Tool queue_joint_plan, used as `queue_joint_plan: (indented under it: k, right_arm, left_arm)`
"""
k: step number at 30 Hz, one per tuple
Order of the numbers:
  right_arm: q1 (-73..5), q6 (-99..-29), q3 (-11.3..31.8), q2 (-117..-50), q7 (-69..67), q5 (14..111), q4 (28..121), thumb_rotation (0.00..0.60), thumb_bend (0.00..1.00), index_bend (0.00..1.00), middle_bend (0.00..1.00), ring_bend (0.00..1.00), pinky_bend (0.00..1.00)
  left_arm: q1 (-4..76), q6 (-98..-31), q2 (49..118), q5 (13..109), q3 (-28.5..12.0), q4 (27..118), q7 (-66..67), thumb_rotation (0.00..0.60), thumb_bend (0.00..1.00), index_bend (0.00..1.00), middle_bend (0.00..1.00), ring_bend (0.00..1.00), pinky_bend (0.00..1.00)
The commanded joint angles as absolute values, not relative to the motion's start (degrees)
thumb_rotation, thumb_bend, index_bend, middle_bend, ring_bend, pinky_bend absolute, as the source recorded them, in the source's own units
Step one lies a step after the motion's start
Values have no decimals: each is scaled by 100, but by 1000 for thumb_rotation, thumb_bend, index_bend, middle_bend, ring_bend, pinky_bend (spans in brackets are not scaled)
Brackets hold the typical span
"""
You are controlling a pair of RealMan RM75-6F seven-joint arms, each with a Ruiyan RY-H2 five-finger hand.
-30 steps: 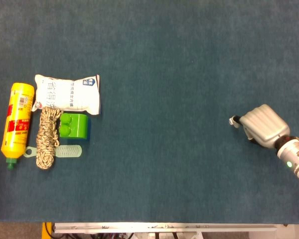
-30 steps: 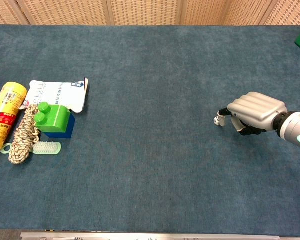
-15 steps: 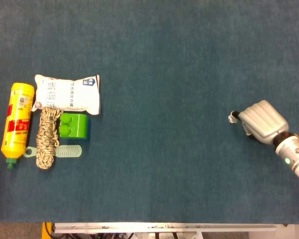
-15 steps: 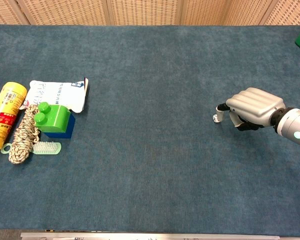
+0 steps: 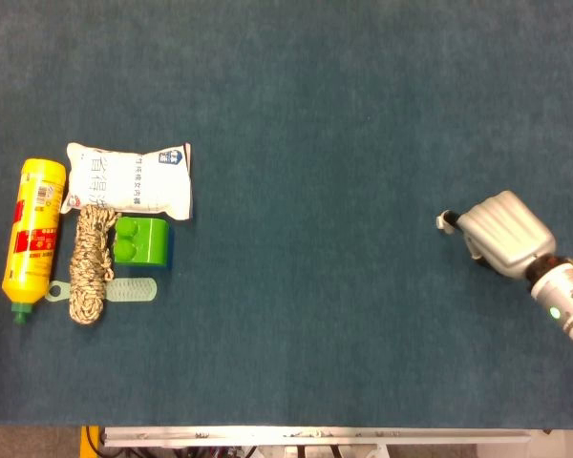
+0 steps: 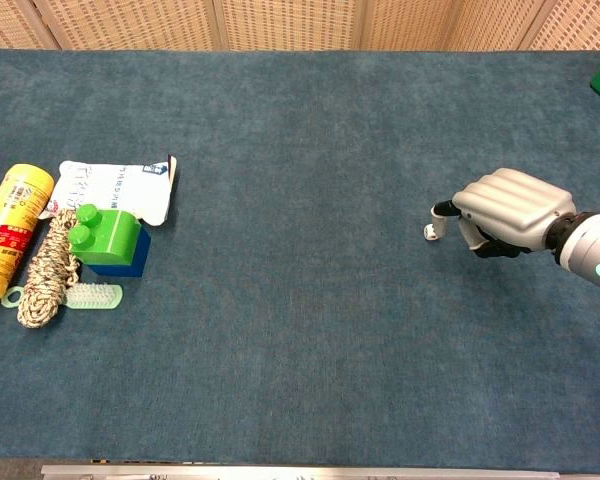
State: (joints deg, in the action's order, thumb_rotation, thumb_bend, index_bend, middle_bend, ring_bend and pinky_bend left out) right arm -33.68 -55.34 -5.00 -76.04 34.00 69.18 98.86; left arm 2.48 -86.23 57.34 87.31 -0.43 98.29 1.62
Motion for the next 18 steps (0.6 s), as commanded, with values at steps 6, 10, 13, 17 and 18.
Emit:
queue_joint_plan:
  k: [6, 10, 13, 17, 18]
  right_arm:
    - [-2625, -7011, -595, -7392, 2931, 7976, 9613, 600, 1000, 272, 643, 802, 991]
    - [-2273, -7560, -714, -7121, 2866, 8325, 9495, 600, 888, 133, 436, 577, 848]
    - [-1985, -7999, -753, -6920, 2884, 8493, 9560, 600, 667, 25, 282, 409, 640]
    - [-1517, -8797, -699, -6888, 2525, 8783, 9325, 600, 494, 22, 195, 290, 489]
    - [-1424, -8951, -677, -6897, 2439, 8826, 9250, 600, 476, 22, 188, 272, 466]
  left_arm:
    - [263, -8583, 5782, 8642, -72, 9788, 304, 600, 63, 342, 191, 118, 327]
    - [289, -8523, 5837, 8555, -97, 9759, 443, 600, 63, 342, 191, 118, 327]
    - [306, -8480, 5895, 8475, -117, 9738, 587, 600, 63, 342, 191, 118, 328]
    - [324, -8445, 5979, 8377, -146, 9716, 763, 600, 63, 342, 191, 118, 329]
    - [328, -8439, 5995, 8363, -149, 9709, 795, 600, 63, 342, 191, 118, 329]
